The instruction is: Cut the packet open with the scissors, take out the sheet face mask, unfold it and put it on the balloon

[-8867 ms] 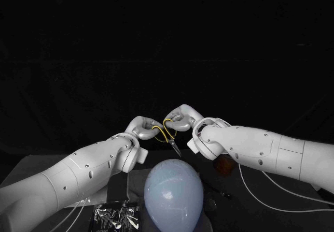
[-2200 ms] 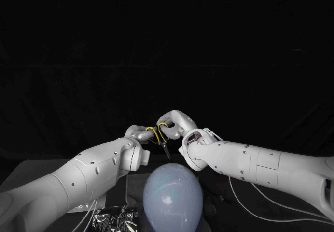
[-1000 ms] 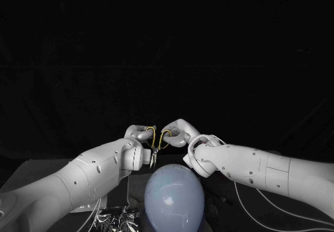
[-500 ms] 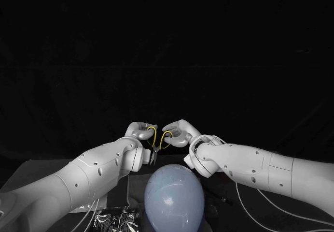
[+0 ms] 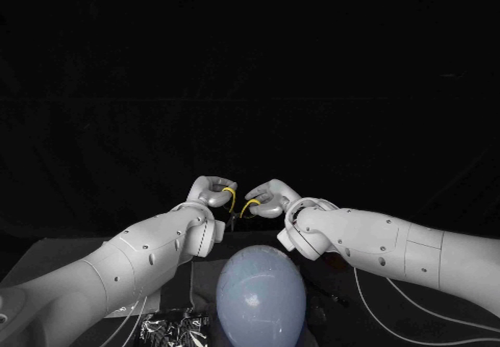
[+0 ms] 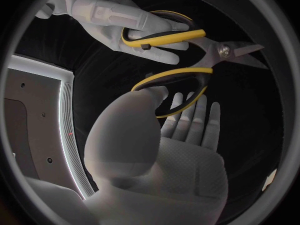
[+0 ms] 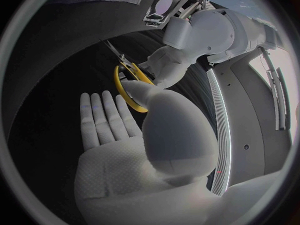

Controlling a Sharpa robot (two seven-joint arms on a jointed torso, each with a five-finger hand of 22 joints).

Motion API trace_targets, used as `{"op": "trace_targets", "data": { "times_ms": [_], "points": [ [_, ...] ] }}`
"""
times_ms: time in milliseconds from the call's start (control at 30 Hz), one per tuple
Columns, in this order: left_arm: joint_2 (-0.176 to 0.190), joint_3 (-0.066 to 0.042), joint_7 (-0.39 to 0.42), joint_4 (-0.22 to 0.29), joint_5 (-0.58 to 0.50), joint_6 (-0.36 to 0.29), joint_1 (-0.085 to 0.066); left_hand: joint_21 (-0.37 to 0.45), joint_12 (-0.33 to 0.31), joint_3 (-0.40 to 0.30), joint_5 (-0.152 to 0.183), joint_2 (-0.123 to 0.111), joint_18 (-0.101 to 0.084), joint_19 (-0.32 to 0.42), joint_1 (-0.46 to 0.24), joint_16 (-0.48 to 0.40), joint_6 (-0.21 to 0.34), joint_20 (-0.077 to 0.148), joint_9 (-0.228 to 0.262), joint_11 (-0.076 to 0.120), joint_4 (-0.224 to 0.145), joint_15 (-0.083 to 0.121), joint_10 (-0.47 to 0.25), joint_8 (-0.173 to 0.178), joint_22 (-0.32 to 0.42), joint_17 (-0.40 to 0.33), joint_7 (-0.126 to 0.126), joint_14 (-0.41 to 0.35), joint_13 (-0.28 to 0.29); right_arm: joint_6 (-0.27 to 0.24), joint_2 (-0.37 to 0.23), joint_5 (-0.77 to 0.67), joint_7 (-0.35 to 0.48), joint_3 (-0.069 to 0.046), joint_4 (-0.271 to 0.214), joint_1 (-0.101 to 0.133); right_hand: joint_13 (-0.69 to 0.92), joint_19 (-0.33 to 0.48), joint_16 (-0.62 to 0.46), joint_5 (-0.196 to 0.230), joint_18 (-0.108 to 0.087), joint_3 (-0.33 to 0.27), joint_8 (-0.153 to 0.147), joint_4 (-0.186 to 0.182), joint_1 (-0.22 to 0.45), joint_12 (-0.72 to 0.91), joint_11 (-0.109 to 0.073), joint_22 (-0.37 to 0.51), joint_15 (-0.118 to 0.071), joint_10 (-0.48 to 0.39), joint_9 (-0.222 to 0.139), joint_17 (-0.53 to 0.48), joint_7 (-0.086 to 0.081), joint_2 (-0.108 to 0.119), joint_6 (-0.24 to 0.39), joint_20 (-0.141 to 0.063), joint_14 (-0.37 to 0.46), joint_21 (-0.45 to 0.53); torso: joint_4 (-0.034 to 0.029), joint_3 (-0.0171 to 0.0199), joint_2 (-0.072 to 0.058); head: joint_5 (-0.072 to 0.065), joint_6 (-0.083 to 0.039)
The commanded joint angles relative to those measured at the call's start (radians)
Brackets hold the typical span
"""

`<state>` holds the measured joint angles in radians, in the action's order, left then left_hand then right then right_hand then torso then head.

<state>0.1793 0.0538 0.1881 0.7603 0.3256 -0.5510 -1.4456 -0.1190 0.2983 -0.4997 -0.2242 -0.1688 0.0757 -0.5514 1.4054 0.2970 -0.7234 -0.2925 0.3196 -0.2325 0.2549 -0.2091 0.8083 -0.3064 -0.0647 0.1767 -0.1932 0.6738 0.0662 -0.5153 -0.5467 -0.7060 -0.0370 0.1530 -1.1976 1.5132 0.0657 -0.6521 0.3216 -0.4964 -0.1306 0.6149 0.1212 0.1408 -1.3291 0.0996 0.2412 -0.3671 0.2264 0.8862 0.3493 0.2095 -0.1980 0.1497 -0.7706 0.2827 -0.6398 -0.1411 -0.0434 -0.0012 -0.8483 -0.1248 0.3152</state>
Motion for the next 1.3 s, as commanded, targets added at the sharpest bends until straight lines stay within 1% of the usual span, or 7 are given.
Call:
{"op": "trace_targets", "data": {
  "times_ms": [33,233,300,733,1000,1200,1300],
  "points": [
    [-0.004,-0.001,0.067,0.007,0.039,-0.027,-0.002,-0.007,0.007,0.005,-0.004,-0.003,-0.012,-0.011,0.008,0.005,-0.006,0.000,-0.002,-0.002,-0.001,0.000,0.009,-0.005,-0.002,0.001,-0.095,0.009,0.001,0.019,0.013,0.003,-0.064,-0.001,0.011,0.001,-0.001,-0.008,0.021,-0.025,-0.002,0.020,0.015,0.006,0.007,0.009,-0.003,-0.006,-0.007,0.013,0.002,-0.002,-0.094,-0.013,-0.006,-0.001,0.002,-0.009,0.0000,0.0007,0.000,-0.001,-0.001],
    [-0.005,-0.002,0.068,0.022,0.046,-0.023,-0.002,-0.007,0.007,0.006,-0.005,-0.004,-0.012,-0.011,0.010,0.006,-0.007,0.000,-0.002,-0.002,-0.001,0.001,0.009,-0.007,-0.002,0.001,-0.094,0.009,0.000,-0.064,0.039,-0.005,-0.064,-0.001,0.033,0.002,-0.004,-0.035,0.102,-0.067,-0.009,0.052,0.113,0.018,0.023,0.049,-0.050,-0.098,-0.045,0.139,0.021,-0.012,-0.052,-0.041,-0.098,-0.031,-0.078,-0.112,-0.0011,0.0004,0.001,-0.001,-0.002],
    [-0.006,-0.002,0.067,0.024,0.047,-0.023,-0.002,-0.007,0.007,0.006,-0.006,-0.004,-0.012,-0.010,0.012,0.007,-0.007,0.000,-0.002,-0.001,-0.002,0.001,0.009,-0.007,-0.001,0.001,-0.094,0.009,0.000,-0.080,0.046,-0.011,-0.066,-0.001,0.037,0.002,-0.004,-0.023,0.106,-0.081,-0.005,0.053,0.125,0.016,0.033,0.043,-0.049,-0.119,-0.046,0.148,0.021,-0.019,-0.050,-0.039,-0.096,-0.034,-0.080,-0.130,-0.0006,-0.0002,0.001,-0.001,-0.002],
    [-0.015,-0.001,0.055,0.029,0.061,-0.021,-0.002,-0.007,0.007,0.006,-0.007,-0.007,-0.012,-0.009,0.020,0.008,-0.005,0.000,-0.004,-0.001,-0.007,0.001,0.008,-0.008,-0.001,0.001,-0.094,0.007,-0.001,-0.156,0.088,-0.041,-0.074,-0.003,0.058,0.002,-0.002,0.042,0.128,-0.244,-0.005,0.052,0.177,-0.012,0.105,0.012,-0.026,-0.163,-0.029,0.099,0.021,-0.054,-0.072,0.010,-0.001,-0.017,-0.035,-0.152,-0.0010,-0.0001,0.000,0.000,-0.001],
    [-0.016,-0.001,0.028,0.017,0.034,0.000,-0.002,-0.007,0.006,-0.014,0.013,-0.023,-0.012,-0.003,0.053,0.012,0.003,0.000,-0.012,-0.002,-0.023,-0.001,0.001,-0.012,0.000,-0.003,-0.094,-0.003,-0.002,-0.122,0.086,-0.043,-0.052,-0.008,0.059,0.005,-0.001,0.051,0.149,-0.347,-0.016,0.030,0.216,-0.029,0.127,0.026,-0.019,-0.145,-0.022,0.072,0.026,-0.064,-0.080,0.034,0.041,0.000,-0.001,-0.129,-0.0007,0.0008,0.000,-0.002,-0.004],
    [-0.015,-0.001,0.024,0.018,0.031,0.008,-0.002,-0.008,0.008,-0.024,0.049,-0.037,-0.012,-0.002,0.058,0.017,0.004,0.000,-0.018,-0.003,-0.017,-0.001,0.000,-0.016,0.001,-0.005,-0.094,-0.006,-0.002,-0.081,0.080,-0.038,-0.053,-0.009,0.061,0.007,-0.001,0.057,0.156,-0.337,-0.015,0.024,0.225,-0.034,0.132,0.029,-0.012,-0.134,-0.017,0.051,0.025,-0.069,-0.087,0.038,0.066,0.003,0.020,-0.115,0.0008,0.0011,0.000,-0.002,-0.002],
    [-0.013,-0.001,0.026,0.016,0.013,0.008,-0.002,-0.009,0.009,-0.022,0.059,-0.037,-0.012,-0.001,0.052,0.021,0.004,0.000,-0.021,-0.003,-0.007,-0.002,0.000,-0.019,0.001,-0.006,-0.095,-0.007,-0.002,-0.064,0.073,-0.037,-0.055,-0.009,0.061,0.008,-0.001,0.056,0.167,-0.262,-0.013,0.012,0.239,-0.036,0.130,0.037,-0.010,-0.125,-0.014,0.039,0.026,-0.070,-0.089,0.038,0.082,0.004,0.033,-0.105,0.0001,0.0012,0.000,-0.002,-0.001]
  ]
}}
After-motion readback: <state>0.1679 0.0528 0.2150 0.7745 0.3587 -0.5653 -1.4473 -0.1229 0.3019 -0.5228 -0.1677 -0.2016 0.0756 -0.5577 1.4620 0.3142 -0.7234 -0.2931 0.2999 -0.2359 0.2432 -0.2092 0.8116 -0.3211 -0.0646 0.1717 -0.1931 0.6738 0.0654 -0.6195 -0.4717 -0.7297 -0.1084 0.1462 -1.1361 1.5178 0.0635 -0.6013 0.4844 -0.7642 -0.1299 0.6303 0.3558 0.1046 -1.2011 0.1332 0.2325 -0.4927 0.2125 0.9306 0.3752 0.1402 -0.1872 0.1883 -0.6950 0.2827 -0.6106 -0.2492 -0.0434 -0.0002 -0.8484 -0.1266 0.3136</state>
